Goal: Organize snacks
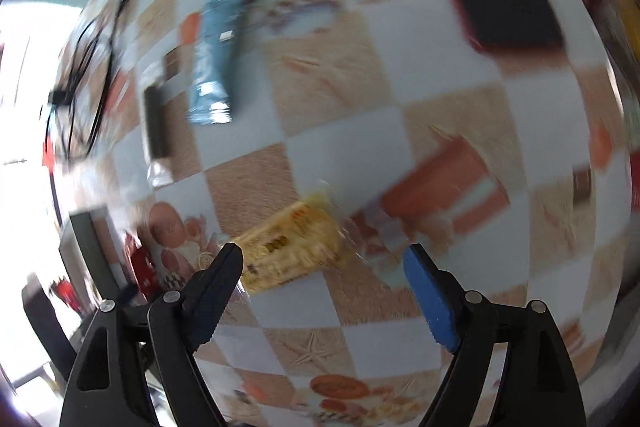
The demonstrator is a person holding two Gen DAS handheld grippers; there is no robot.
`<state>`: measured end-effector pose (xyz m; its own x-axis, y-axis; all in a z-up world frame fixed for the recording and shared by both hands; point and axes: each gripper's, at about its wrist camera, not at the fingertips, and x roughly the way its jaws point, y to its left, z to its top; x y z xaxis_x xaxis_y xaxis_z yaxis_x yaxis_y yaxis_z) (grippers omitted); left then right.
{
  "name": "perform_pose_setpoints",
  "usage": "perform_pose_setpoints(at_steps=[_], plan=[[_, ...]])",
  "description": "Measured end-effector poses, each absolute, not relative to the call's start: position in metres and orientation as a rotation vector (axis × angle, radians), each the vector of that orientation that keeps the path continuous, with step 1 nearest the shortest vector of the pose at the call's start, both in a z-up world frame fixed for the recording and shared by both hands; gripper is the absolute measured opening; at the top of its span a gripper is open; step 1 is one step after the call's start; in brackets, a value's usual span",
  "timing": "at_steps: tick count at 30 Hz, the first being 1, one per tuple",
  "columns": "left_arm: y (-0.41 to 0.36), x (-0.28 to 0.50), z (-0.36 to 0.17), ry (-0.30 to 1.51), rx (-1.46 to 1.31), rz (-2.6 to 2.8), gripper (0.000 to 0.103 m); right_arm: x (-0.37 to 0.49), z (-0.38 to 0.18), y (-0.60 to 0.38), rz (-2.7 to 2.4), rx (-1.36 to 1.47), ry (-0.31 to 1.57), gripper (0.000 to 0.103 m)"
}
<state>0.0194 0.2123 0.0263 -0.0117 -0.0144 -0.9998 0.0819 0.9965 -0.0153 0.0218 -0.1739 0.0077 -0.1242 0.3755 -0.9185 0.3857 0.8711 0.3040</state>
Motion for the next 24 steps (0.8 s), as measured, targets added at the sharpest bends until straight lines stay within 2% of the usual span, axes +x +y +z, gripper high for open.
perform_pose_setpoints(at_steps=[3,9,11,16,24], plan=[[0.234,0.016,0.03,1.566,0.038,-0.069,0.077,0.013,0.003,-0.188,-0.077,0.713,1.736,0.084],[0.23,0.038,0.031,1.573,0.095,-0.074,0.078,0.02,-0.016,-0.173,-0.197,0.804,1.744,0.084],[0.217,0.046,0.025,1.581,0.105,-0.075,0.078,0.025,-0.015,-0.155,-0.207,0.735,1.752,0.094],[0.204,0.05,0.019,1.587,0.101,-0.072,0.078,0.021,-0.018,-0.126,-0.147,0.492,1.786,0.094],[0.185,0.048,-0.007,1.571,0.085,-0.081,0.082,-0.022,-0.027,-0.132,-0.135,0.323,1.817,0.094]])
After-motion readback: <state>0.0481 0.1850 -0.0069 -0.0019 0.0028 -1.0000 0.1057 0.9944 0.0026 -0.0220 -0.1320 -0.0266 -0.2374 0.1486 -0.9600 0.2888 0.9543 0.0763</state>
